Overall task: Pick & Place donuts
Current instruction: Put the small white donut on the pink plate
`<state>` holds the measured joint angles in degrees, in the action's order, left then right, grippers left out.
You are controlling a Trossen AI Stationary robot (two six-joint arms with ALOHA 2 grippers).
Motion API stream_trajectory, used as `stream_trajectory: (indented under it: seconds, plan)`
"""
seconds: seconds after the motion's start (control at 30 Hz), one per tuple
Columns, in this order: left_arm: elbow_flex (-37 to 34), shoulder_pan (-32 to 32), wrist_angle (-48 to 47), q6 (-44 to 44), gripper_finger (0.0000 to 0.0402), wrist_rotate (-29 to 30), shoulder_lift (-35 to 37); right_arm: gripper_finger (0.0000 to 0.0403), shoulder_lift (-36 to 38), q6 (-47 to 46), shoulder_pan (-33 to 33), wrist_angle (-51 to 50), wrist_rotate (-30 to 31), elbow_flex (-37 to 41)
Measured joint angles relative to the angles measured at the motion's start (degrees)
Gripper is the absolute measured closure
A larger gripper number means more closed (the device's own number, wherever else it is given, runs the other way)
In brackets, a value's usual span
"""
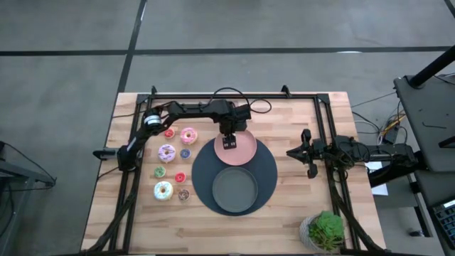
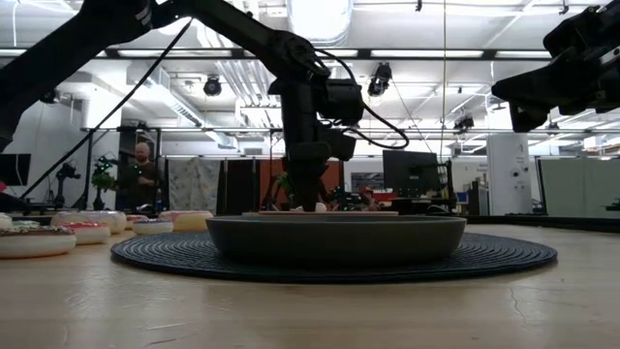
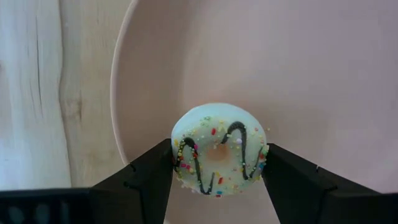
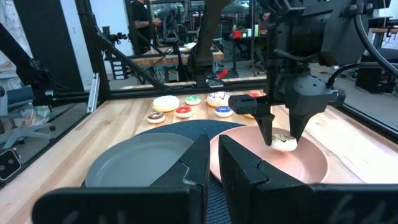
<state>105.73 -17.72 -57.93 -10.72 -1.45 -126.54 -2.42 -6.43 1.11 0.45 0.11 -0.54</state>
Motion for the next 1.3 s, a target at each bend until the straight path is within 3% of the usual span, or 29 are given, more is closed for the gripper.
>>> stream_trajectory:
  seconds: [1.3]
  plan:
    - [0.0,0.0,0.0,0.0,0.0195,1.7,0.0,0.0374,0.0,0.0,0.0,0.0,0.0,0.0]
